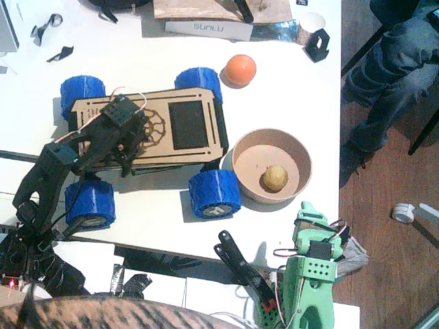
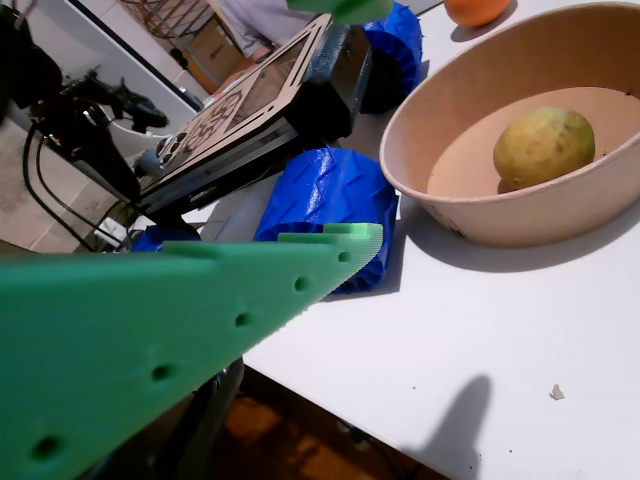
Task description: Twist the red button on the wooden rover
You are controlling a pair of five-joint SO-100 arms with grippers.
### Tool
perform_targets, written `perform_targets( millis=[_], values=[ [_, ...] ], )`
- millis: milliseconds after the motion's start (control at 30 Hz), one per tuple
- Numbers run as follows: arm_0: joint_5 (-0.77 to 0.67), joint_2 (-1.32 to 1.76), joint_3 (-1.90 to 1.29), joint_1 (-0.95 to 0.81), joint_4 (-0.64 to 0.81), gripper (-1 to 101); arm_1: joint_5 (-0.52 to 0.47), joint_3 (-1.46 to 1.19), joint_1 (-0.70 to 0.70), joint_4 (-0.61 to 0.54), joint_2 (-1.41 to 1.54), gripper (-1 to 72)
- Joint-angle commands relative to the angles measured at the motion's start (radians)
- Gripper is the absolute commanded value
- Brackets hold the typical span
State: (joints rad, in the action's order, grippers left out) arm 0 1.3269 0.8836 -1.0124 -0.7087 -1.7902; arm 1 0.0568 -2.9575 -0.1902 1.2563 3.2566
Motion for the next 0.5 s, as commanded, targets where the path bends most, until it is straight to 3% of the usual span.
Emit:
perform_targets(
  millis=[0,333,467],
  values=[
    [0.008,0.051,0.018,-0.031,-0.020,22,0.000,0.006,0.005,-0.005,-0.005,20.4],
    [0.005,0.219,0.017,-0.029,-0.041,17,0.000,0.006,0.005,-0.005,-0.005,20.4],
    [-0.084,0.334,0.017,-0.029,-0.041,15,0.000,0.006,0.005,-0.005,-0.005,20.4]
  ],
)
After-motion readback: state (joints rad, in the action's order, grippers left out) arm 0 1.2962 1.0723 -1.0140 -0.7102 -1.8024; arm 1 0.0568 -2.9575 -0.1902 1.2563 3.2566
